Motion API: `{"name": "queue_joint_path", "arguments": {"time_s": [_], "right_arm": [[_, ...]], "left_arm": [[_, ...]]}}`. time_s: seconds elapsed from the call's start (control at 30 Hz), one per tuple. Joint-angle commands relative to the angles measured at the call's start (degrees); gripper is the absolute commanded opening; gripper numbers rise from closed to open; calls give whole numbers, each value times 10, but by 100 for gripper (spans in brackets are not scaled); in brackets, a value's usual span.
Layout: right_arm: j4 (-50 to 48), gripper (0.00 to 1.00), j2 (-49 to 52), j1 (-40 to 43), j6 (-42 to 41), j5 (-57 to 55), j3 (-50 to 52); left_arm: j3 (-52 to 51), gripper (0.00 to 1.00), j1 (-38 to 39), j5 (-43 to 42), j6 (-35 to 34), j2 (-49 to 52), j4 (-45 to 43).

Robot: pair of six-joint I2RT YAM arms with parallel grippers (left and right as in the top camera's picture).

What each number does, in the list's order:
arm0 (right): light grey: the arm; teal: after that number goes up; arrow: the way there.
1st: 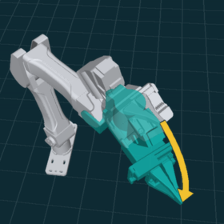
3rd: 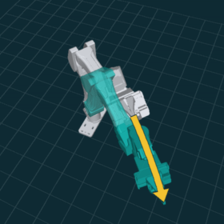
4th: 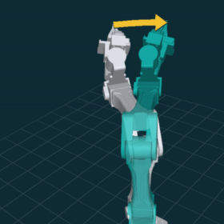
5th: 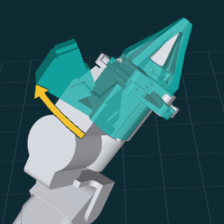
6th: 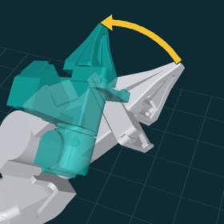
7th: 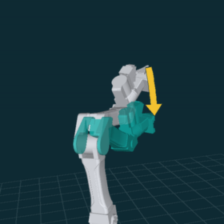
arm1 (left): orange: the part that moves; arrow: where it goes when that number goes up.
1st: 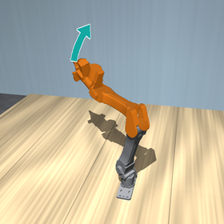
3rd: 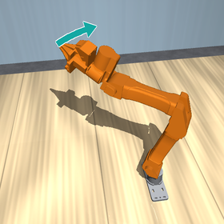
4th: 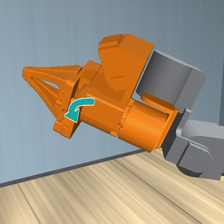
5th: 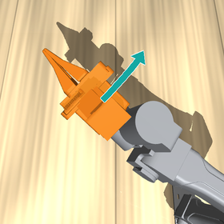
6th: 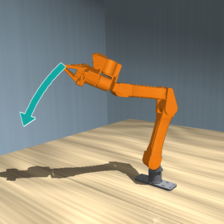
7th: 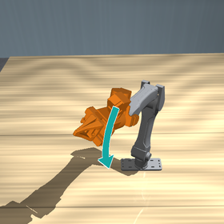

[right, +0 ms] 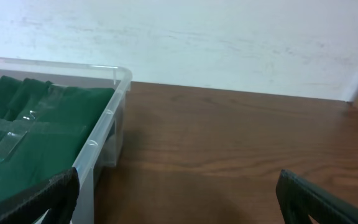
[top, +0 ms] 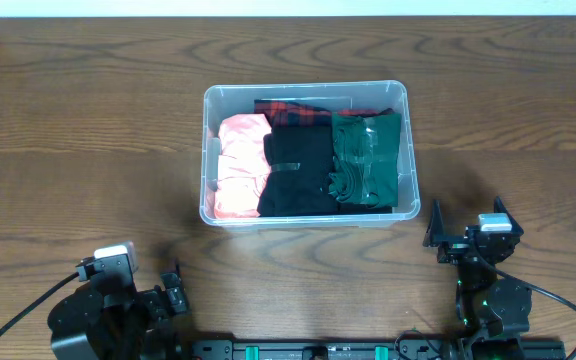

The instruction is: Pack container

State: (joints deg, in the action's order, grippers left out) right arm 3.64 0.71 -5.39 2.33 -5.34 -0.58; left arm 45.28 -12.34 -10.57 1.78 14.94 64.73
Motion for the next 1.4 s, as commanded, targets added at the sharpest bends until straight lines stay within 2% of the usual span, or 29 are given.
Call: {"name": "queue_joint_path", "arguments": {"time_s": [0.0, 0.37, 0.63, 0.93, 1.17, 1.37], "right_arm": [[1, 99, -3, 5, 7, 4, 3], [1, 99, -3, 5, 7, 5, 3], [1, 99, -3, 5, 7, 5, 3], [1, 99, -3, 5, 7, 4, 3], [1, 99, -3, 5, 7, 5, 3], [1, 99, -3, 5, 7, 5, 3]], "left_arm": [[-1, 98, -2, -5, 8, -1, 1], [-2, 98, -2, -5, 8, -2, 0], [-59, 98, 30, -4, 12, -46, -39], [-290, 98, 97, -6, 2, -148, -353], [-432, 98, 104, -19, -3, -149, -612], [-450, 98, 115, -21, -3, -149, -620]]}}
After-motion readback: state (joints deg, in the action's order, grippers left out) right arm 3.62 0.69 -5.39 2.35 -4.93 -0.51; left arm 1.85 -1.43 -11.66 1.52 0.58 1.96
